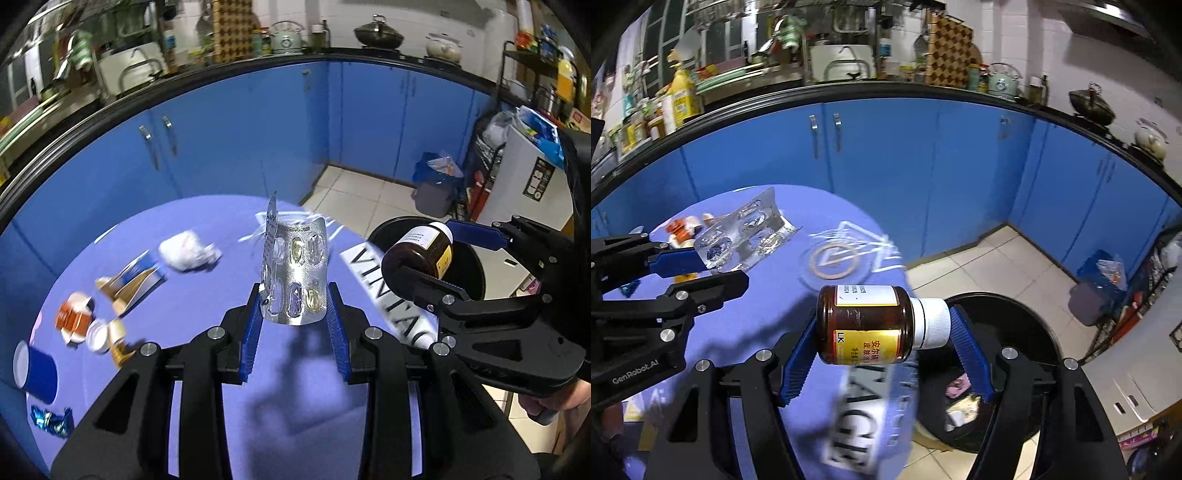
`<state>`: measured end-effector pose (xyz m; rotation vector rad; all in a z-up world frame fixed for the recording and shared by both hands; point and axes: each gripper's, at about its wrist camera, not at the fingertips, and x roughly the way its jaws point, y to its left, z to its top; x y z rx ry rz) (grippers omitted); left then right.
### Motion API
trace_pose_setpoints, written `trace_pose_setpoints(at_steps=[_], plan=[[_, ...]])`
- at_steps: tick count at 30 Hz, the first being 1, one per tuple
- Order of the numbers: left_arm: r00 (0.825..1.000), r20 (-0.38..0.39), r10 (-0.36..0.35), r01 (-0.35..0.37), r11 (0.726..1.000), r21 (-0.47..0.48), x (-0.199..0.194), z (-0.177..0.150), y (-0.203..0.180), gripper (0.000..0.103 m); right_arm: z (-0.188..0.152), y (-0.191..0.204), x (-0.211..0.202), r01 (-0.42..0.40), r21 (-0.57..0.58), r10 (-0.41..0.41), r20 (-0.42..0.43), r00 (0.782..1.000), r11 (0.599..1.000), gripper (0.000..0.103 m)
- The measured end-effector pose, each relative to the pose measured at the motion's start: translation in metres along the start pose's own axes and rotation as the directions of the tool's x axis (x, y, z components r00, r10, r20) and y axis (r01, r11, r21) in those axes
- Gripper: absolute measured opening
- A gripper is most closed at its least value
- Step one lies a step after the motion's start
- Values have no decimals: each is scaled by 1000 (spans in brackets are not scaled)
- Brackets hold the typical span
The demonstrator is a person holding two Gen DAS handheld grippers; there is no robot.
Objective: Collect trash
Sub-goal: 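Carry the blister pack and brown bottle over the black bin with both tools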
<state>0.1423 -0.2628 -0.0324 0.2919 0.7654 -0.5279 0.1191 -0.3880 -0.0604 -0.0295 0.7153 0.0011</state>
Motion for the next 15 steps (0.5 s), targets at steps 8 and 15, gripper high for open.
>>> trace_pose_setpoints(at_steps=[8, 15], plan=[[1000, 5, -29, 29, 999, 37, 18, 22, -25, 35, 4, -36, 2, 66, 34, -66, 16, 998, 997, 67], [999, 21, -33, 32, 997, 72, 27, 39, -42, 35, 10, -63, 7, 95, 83, -98, 36, 995, 992, 68]])
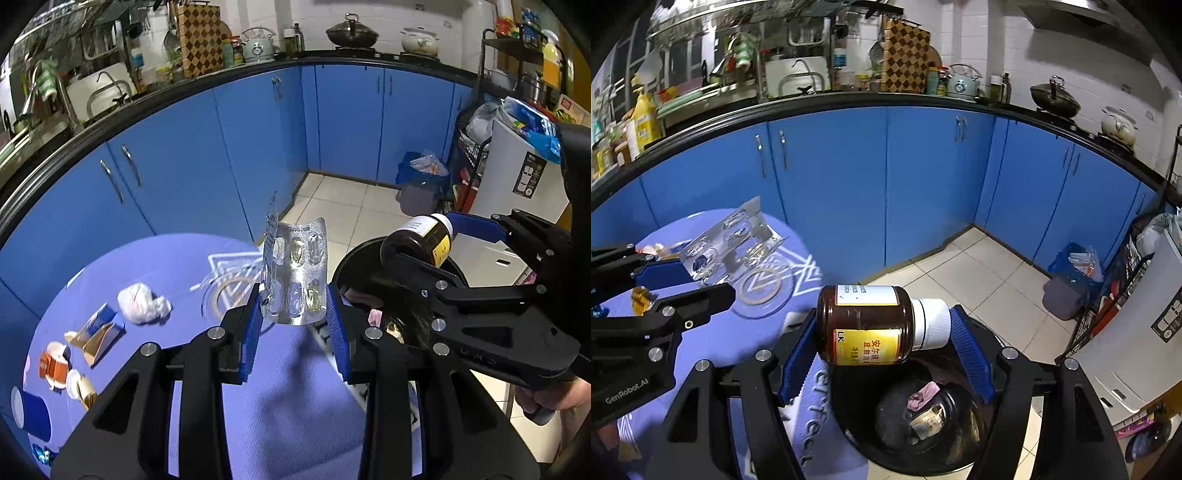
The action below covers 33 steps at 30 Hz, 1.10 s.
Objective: Collect trash
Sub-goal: 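Carry the blister pack and brown bottle over the black bin with both tools, then open both tools to drop the blister pack and bottle into the bin, then move both tools back over the table toward the remaining trash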
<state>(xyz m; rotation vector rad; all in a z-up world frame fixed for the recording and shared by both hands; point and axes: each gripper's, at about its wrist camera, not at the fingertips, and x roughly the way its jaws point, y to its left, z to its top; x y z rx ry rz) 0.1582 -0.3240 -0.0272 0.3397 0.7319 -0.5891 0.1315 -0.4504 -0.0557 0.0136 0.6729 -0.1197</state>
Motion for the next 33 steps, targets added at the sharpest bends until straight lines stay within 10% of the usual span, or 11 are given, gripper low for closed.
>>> trace_pose_setpoints(at_steps=[5, 21, 25, 27, 33], plan=[[1000, 7, -14, 14, 1000, -4, 7, 15, -7, 35, 1, -17, 7, 59, 34, -60, 8, 998, 998, 87], [993, -7, -118, 118, 991, 64, 34, 47, -59, 36, -17, -74, 3, 189, 127, -188, -19, 982, 974, 88], [993, 4, -117, 116, 991, 66, 37, 56, -64, 56, -17, -78, 2, 207, 128, -206, -21, 978, 970, 88], [993, 29, -115, 114, 992, 51, 34, 58, -61, 88, -17, -78, 3, 211, 125, -210, -23, 977, 969, 88], [994, 61, -94, 92, 995, 37, 26, 55, -47, 92, -13, -74, 5, 195, 131, -193, -26, 981, 972, 88]])
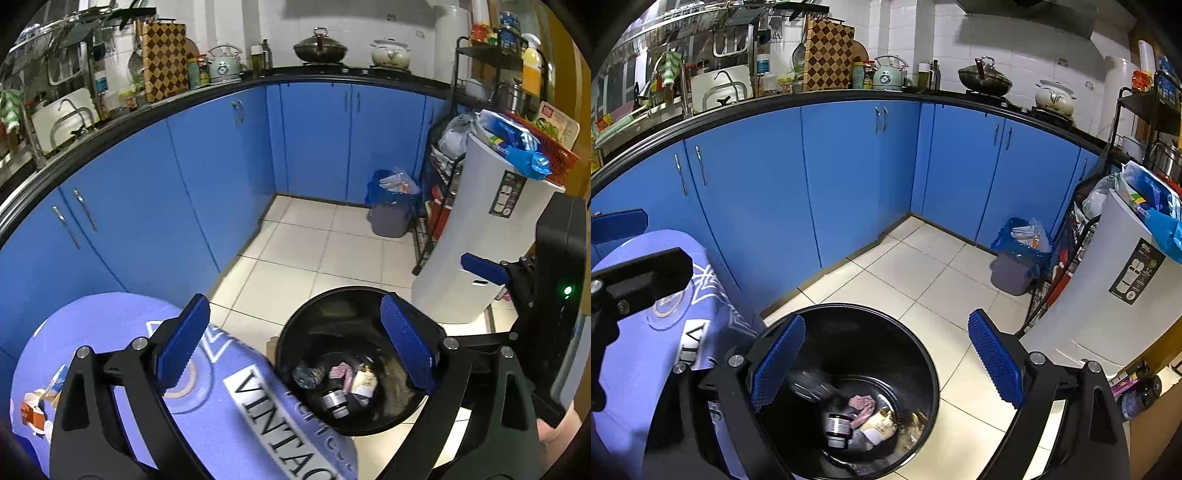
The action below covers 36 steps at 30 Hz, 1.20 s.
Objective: Collect trash
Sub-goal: 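Move both tools back over the table toward the remaining trash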
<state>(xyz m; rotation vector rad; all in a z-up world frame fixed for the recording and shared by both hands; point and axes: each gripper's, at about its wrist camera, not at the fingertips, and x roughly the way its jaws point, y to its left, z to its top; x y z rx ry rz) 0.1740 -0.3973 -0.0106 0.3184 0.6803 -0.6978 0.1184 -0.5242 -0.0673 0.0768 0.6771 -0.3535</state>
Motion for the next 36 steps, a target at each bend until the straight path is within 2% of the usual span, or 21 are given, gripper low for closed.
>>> trace_pose_setpoints(at_steps=[9, 14, 21, 28, 36], plan=[[998, 17, 59, -57, 996, -69, -31, -25, 43, 93, 9, 51, -16, -90, -57, 92, 18, 996, 994, 88], [990, 22, 143, -140, 985, -105, -58, -49, 80, 93, 12, 96, -20, -153, -109, 155, 12, 988, 982, 88], [973, -21, 232, -232, 959, -164, -80, -87, 128, 94, 9, 166, -22, -228, -208, 230, -13, 973, 951, 88], [957, -64, 282, -289, 930, -227, -99, -129, 169, 94, 3, 215, -23, -250, -287, 251, -35, 967, 925, 88], [948, -144, 284, -315, 903, -293, -97, -168, 197, 94, -7, 230, -3, -268, -282, 249, -103, 963, 921, 88]])
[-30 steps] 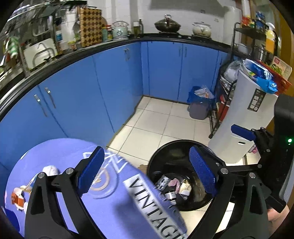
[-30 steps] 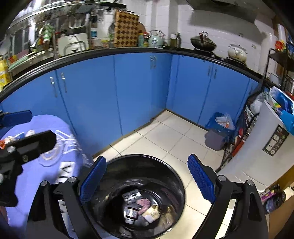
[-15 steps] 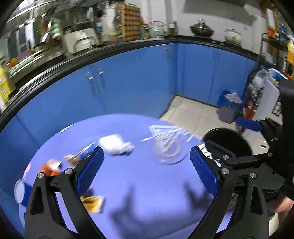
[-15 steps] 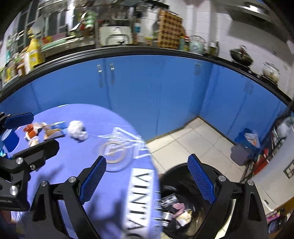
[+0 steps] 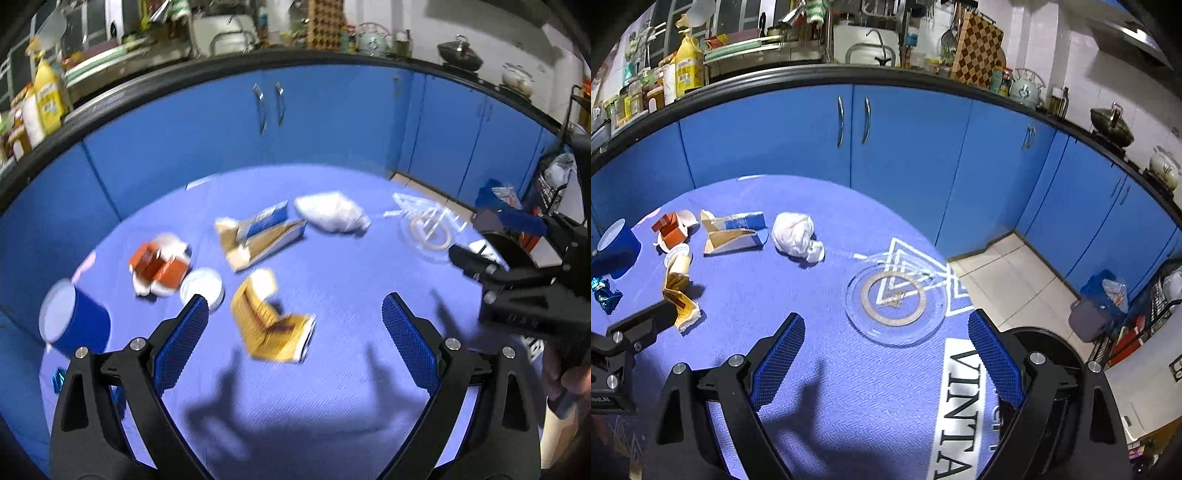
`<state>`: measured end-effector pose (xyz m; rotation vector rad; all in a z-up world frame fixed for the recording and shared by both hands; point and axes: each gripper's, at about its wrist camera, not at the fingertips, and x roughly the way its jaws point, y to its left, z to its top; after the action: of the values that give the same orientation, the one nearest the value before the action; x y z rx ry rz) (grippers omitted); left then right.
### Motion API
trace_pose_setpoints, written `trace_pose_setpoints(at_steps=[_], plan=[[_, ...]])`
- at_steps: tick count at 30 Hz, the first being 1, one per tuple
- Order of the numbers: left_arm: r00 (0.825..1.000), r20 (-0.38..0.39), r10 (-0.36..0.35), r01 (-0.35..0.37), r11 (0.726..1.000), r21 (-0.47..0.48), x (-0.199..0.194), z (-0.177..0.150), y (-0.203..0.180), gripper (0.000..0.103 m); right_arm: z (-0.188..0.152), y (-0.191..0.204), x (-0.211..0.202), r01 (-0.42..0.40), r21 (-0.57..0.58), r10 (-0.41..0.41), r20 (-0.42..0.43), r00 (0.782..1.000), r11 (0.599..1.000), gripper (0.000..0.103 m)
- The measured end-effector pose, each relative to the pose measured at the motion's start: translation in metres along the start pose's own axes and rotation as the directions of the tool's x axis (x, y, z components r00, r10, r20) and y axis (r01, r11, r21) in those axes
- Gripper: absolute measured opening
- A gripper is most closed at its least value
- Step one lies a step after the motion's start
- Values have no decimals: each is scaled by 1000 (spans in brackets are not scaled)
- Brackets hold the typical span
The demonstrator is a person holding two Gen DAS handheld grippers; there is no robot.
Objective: Collect trash
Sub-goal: 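Move both tools back over the table toward the remaining trash, then grasp the yellow paper snack bag with the left tool while the right tool grasps the clear plastic lid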
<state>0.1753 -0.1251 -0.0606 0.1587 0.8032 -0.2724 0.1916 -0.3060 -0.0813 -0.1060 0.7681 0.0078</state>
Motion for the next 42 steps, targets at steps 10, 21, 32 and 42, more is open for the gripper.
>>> trace_pose_setpoints(at_steps=[10, 21, 32, 42], plan=[[995, -94, 35, -43, 996, -82, 24, -23, 14, 94, -6, -2, 23, -37, 3, 37, -65, 997, 999, 88], [993, -121, 15, -23, 998, -62, 43, -18, 7, 56, 0, -8, 45, -68, 16, 69, -89, 994, 998, 88], [992, -123, -15, 5, 997, -79, 67, 10, 10, 48, 19, -9, 71, -93, 35, 96, -127, 987, 995, 88], [994, -110, -27, 18, 997, -81, 72, 19, 8, 47, 26, -9, 81, -100, 34, 104, -150, 983, 994, 83]])
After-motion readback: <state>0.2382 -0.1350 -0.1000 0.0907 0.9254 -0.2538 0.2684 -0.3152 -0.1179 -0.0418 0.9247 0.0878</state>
